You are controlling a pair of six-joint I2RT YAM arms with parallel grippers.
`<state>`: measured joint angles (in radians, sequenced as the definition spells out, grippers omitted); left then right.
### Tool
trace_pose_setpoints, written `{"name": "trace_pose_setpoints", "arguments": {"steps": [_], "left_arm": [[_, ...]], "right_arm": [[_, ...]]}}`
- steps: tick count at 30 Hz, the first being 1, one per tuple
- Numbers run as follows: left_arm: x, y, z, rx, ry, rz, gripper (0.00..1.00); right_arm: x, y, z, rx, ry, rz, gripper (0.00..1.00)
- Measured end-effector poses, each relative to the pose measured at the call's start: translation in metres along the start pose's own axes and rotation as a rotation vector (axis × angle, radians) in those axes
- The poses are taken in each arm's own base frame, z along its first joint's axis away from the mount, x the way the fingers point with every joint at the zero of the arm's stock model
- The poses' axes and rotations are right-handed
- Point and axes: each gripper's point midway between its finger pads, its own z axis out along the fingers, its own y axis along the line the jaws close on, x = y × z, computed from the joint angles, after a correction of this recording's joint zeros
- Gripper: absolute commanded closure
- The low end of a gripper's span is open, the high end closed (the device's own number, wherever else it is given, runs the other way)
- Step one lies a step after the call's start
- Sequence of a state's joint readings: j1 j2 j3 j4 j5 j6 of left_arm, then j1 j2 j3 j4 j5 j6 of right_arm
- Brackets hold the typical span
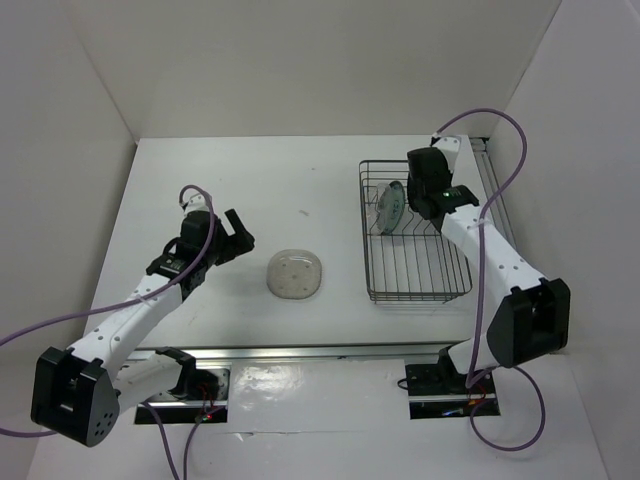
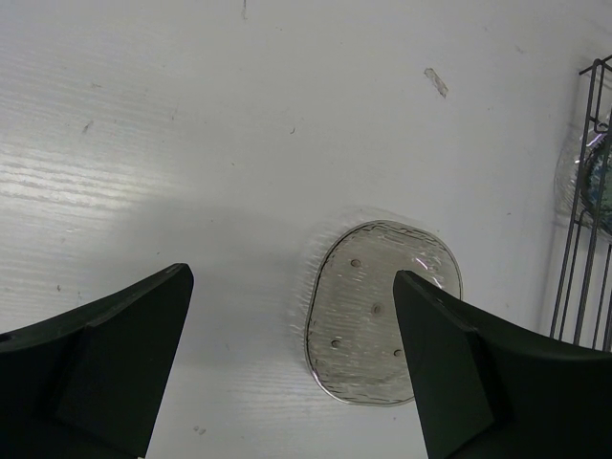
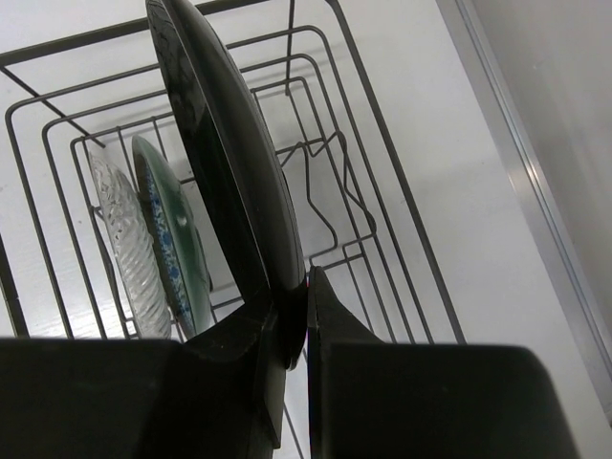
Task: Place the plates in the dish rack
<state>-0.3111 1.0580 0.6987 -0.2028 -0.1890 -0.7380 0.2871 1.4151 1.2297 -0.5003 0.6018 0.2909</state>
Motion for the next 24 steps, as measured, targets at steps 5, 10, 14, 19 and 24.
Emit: {"name": "trace_pose_setpoints", "arguments": {"steps": [5,10,14,19,24], "left_arm": [[0.000,0.000,0.000,0.000,0.000,0.000,0.00],[-0.001,-0.001,-0.001,0.004,-0.003,0.000,0.00],[-0.001,-0.002,-0.002,0.009,-0.005,-0.001,0.00],[-0.001,-0.002,-0.002,0.013,-0.004,-0.001,0.00],[-0.002,-0.003,-0.003,0.017,-0.008,-0.002,0.00]], "right_arm": [[0.008,0.005,0.007,-0.008,0.014,-0.007,1.00],[0.017,0.007,0.013,-0.008,0.026,-0.014,1.00],[0.024,0.007,0.017,-0.003,0.042,-0.025,1.00],[0.030,0.009,0.022,0.002,0.057,-0.032,0.88],[0.034,0.013,0.026,-0.001,0.064,-0.023,0.67]]}}
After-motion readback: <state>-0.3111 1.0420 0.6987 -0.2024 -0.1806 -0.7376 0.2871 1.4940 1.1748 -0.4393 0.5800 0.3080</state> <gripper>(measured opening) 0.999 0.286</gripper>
